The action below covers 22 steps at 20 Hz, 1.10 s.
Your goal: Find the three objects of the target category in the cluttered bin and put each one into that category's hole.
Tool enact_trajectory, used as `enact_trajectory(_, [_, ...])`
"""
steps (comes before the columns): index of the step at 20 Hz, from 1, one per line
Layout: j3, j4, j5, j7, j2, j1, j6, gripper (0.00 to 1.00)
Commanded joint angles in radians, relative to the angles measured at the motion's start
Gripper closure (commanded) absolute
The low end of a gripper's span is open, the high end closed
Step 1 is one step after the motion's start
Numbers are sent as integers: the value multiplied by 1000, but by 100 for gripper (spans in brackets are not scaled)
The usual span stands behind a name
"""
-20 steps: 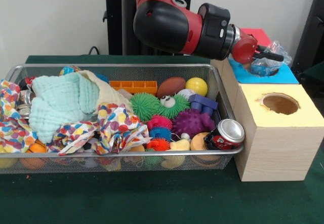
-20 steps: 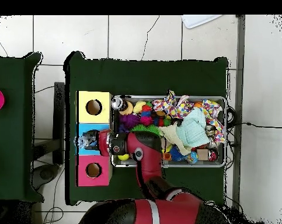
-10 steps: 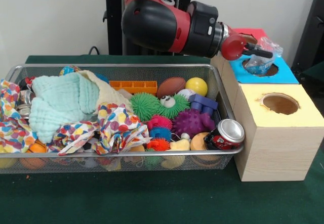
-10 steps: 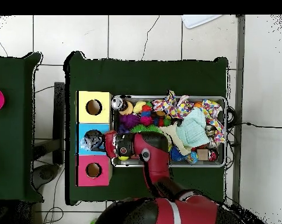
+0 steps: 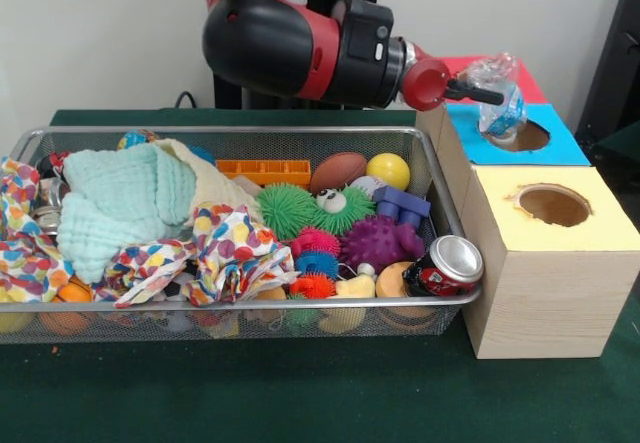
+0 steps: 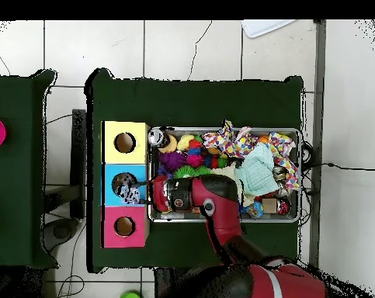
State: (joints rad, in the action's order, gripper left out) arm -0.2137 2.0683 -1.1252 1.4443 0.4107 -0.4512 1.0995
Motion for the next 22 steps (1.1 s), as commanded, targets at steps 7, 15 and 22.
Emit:
enact_trajectory(7, [-57, -93, 71, -83, -58, -70, -122, 0])
enact_trajectory(15, [-33, -175, 120, 317, -116, -30, -15, 0])
enact_trajectory(22, [-85, -140, 40, 58, -85, -31, -144, 0])
